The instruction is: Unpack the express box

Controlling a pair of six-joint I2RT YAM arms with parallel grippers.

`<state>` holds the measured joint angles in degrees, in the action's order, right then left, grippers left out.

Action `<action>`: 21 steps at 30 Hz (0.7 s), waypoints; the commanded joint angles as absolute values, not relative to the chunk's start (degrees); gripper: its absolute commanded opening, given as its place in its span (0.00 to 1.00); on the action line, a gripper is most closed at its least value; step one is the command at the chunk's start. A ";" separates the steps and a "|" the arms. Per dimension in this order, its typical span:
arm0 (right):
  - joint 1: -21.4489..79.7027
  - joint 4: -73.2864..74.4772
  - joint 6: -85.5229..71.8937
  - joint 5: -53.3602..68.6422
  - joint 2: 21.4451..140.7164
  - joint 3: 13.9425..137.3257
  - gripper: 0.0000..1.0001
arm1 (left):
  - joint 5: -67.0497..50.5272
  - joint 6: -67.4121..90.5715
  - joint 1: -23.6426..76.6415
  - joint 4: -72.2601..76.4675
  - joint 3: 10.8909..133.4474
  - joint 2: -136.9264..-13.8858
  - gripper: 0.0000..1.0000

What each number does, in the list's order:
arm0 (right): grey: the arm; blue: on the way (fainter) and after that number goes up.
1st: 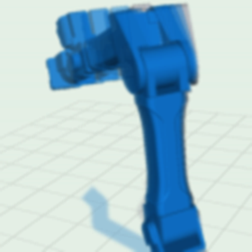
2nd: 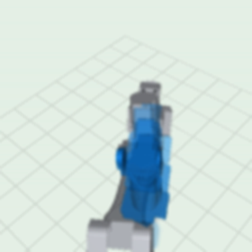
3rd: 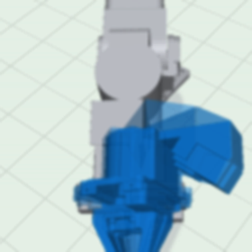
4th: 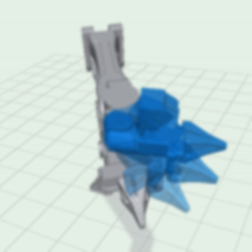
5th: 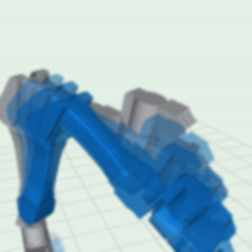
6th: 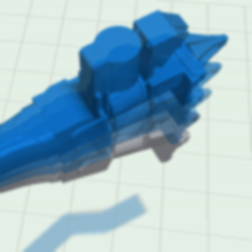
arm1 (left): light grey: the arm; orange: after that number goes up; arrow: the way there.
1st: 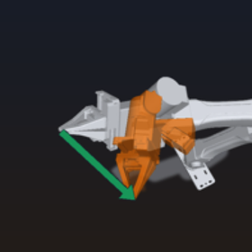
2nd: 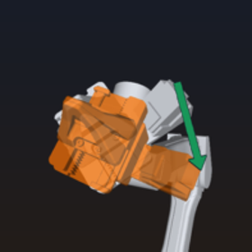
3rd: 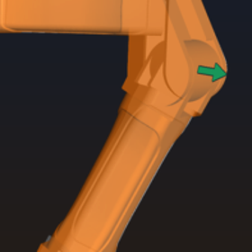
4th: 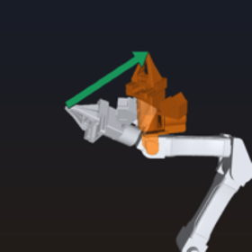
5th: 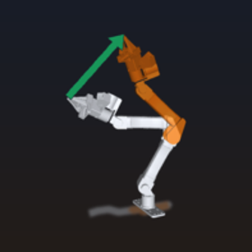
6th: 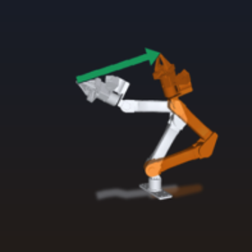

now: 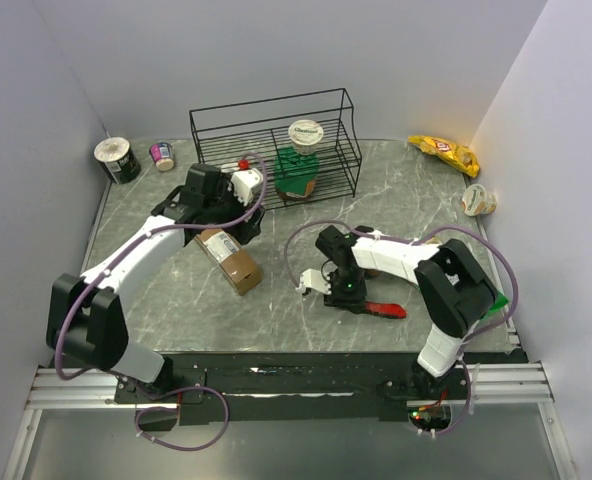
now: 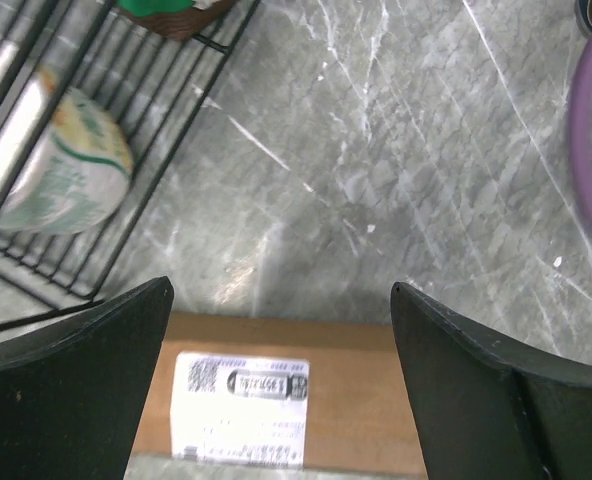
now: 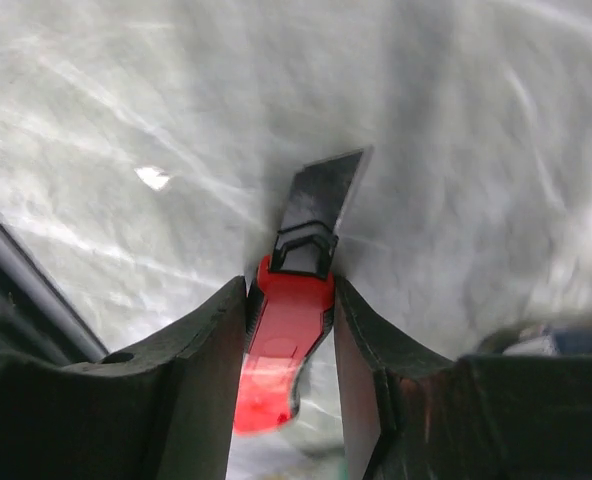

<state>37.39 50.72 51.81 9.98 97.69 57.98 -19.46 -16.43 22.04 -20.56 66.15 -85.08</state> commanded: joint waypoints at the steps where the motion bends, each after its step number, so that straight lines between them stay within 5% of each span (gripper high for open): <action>1: 38.32 58.09 68.10 15.20 100.98 61.25 0.29 | -17.14 -18.63 21.80 -22.23 64.78 -79.99 0.96; 3: 38.23 59.59 72.41 15.73 101.16 61.70 0.29 | -16.88 -19.07 21.80 -23.37 64.16 -78.32 0.96; 6: 38.58 59.77 74.97 16.26 100.29 61.79 0.46 | -16.26 -19.51 21.80 -24.17 63.20 -76.38 0.96; 7: 38.50 59.50 74.97 16.26 100.02 61.61 0.86 | -16.09 -19.60 21.80 -24.17 62.76 -75.94 0.96; 8: 38.58 59.07 73.67 16.09 99.67 61.35 1.00 | -16.17 -19.77 21.80 -24.26 62.49 -74.81 0.97; 13: 33.60 54.93 65.05 14.67 93.44 62.48 1.00 | -19.23 -22.05 23.02 -21.46 58.99 -70.85 0.96; 18: 22.87 57.04 51.62 27.58 84.85 71.96 1.00 | -23.90 -24.34 30.13 -16.88 56.25 -70.48 0.96; 21: 16.01 42.49 35.37 26.64 71.61 68.49 1.00 | -28.30 -26.20 33.92 -12.68 56.16 -72.94 0.96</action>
